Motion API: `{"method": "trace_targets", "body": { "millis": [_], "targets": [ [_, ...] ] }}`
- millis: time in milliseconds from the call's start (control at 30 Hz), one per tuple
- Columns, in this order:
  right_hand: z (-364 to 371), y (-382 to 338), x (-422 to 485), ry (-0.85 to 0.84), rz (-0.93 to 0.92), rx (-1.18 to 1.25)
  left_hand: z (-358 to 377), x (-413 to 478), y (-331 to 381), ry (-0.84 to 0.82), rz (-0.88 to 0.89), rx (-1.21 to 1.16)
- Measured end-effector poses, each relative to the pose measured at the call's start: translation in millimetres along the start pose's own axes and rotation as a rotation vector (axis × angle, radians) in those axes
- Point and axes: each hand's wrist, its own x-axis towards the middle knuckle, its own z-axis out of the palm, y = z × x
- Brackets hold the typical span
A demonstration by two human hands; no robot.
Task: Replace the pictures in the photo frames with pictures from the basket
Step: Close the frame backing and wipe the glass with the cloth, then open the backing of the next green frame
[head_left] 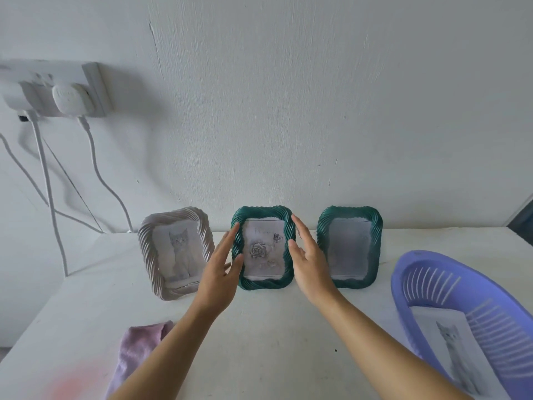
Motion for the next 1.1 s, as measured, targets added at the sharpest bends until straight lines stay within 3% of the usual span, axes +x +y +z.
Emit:
{"method": "trace_targets", "body": {
  "millis": [133,300,500,667,833,1100],
  "targets": [
    [-11.8,-3.1,-9.4,-0.007,0.006,0.066,-6.6,-11.8,5.2,0.018,-0.012,0.176],
    [-33.5,-12.9,-30.1,0.032,0.006,0.141,-0.9,-24.4,44.9,0.107,0.040,0.149],
    [-86.8,-25.5,-38.2,0.298,-0.082,0.059,37.4,-8.0,100.2,-0.009,0.039,0.014],
    [-129.9,-2.8,-24.0,0.469,-0.028,-0.090,95.5,4.8,98.7,-0.111,-0.042,0.009],
    [-150.5,24.9,-5.4,0.401,0.074,-0.178,135.4,5.9,79.1,-0.114,-0.115,-0.040],
    [-152.6,26.0,11.4,0.278,0.188,-0.089,159.7,12.3,81.4,-0.062,-0.264,-0.155]
  ]
}}
